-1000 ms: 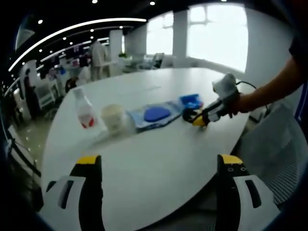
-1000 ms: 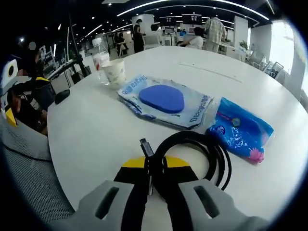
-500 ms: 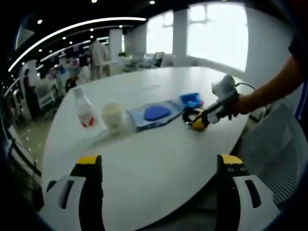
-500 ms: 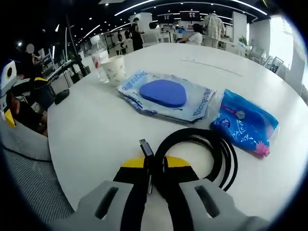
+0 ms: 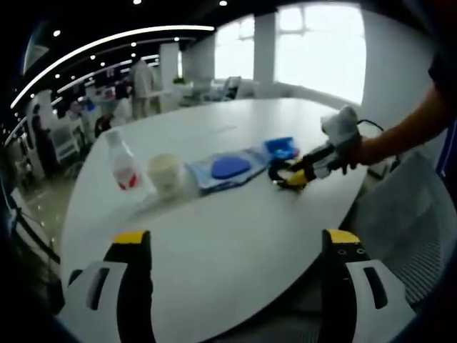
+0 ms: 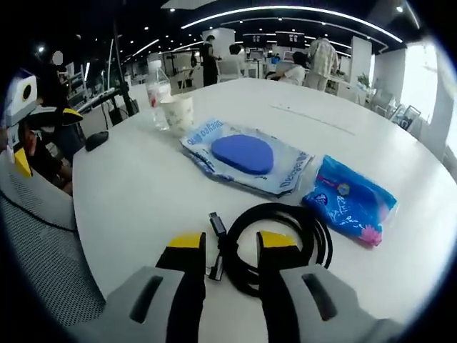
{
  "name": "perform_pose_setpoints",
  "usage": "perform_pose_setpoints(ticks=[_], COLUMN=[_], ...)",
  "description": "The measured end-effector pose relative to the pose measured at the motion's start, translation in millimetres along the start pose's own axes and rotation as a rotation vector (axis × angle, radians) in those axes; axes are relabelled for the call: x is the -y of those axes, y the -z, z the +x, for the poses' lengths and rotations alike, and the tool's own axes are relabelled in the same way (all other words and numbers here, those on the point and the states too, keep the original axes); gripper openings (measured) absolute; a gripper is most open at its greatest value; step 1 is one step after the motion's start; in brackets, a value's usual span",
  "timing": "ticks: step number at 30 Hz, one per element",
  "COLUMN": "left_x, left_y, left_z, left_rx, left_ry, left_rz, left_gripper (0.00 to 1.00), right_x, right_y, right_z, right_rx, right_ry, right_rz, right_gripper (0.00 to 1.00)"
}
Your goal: Arrange the tabletop items into an orderly group along one side of the table until the central work area is clear of visible clutter.
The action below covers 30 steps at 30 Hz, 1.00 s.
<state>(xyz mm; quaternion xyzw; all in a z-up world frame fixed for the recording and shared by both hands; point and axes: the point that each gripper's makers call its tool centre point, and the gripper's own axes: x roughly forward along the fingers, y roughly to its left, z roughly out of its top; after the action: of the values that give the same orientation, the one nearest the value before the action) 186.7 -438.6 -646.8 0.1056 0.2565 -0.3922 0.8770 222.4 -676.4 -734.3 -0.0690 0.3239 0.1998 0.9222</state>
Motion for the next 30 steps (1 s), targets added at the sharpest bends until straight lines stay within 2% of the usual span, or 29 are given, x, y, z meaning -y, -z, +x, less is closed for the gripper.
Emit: perform_pose_setpoints(ticks=[6, 10, 17, 24, 27, 30], left_x=[2.6, 2.2, 2.1, -0.8, -3.6, -6.7], left_y=[-0.1, -0.9, -1.1, -2.6, -4.7, -7.2], left_z=[0, 0, 0, -2, -3, -5], left_rx=[-0.001, 0.001, 0.001, 0.015, 0.025, 0.041], left_ry=[0.008, 0.005, 0.004, -0.004, -0.010, -0.020], left_rz=[0.004, 0.001, 0.002, -0.013, -0.026, -0.043], left_gripper=[0.96, 0.96, 0.96, 0.96, 0.96, 0.96], right_x=[7, 13, 25, 30, 33, 29], right_y=[-2.7, -11.1, -15.0, -16.7, -24.0, -23.0], right_z=[-25, -50, -86, -114, -127, -134], right_rx=[0.019, 0.053, 0.087, 0.111, 0.161, 0.164], right_ry=[0.024, 0.048, 0.096, 0.152, 0.191, 0.193], right_rz=[-0.014, -0.015, -0.016, 0.000, 0.006, 0.004], right_gripper=[0.37, 0.47, 0.54, 0.66, 0.74, 0.79])
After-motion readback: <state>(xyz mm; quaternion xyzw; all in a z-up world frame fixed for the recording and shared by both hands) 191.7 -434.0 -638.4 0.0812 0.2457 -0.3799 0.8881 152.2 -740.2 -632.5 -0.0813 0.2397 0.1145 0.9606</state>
